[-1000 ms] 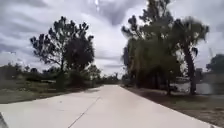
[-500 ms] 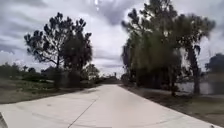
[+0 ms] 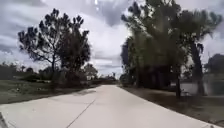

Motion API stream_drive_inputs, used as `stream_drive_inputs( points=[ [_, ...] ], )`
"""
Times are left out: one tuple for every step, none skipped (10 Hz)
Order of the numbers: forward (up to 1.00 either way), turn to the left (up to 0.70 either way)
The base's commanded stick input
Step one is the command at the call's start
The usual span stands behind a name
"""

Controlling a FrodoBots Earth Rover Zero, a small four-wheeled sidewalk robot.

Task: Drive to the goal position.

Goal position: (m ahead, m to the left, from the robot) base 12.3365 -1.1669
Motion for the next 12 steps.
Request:
stream_drive_inputs(
  points=[
    [0.85, 0.00],
    [0.85, 0.00],
    [0.85, 0.00],
    [0.85, 0.00],
    [0.85, 0.00],
    [0.85, 0.00],
    [0.85, 0.18],
    [0.85, 0.34],
    [0.85, 0.34],
    [0.85, 0.27],
    [0.85, 0.12],
    [0.85, 0.00]
  ],
)
